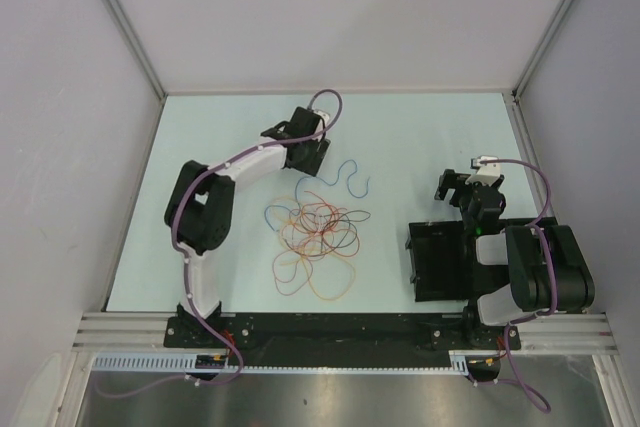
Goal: Untangle the cables
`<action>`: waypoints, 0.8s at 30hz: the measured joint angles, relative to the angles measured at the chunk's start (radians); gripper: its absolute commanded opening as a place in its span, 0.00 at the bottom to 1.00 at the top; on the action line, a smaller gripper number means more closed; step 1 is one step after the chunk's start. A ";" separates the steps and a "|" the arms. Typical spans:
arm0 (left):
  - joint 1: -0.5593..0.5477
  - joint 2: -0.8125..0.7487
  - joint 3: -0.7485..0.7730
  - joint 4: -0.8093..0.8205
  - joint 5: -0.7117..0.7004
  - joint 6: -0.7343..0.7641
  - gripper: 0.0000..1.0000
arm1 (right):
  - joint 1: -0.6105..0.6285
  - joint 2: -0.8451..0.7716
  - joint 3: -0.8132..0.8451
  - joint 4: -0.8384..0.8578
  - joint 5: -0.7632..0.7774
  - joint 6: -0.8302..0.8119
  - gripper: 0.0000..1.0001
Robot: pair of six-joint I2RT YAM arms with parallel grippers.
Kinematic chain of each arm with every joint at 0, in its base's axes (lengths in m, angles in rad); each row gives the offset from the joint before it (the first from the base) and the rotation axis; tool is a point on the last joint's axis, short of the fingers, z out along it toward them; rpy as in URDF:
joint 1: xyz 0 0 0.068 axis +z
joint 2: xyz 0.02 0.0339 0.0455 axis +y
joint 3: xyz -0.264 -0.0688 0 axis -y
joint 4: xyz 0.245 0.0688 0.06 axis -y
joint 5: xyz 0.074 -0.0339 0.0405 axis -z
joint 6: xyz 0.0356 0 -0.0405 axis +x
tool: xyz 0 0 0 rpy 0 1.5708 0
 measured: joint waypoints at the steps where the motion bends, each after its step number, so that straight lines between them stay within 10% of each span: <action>1: -0.004 0.009 0.004 -0.004 -0.001 0.016 0.72 | 0.000 0.001 0.000 0.000 0.000 0.000 1.00; 24: -0.026 0.153 0.097 -0.018 0.078 0.150 0.58 | 0.000 0.003 0.000 0.000 0.000 0.000 1.00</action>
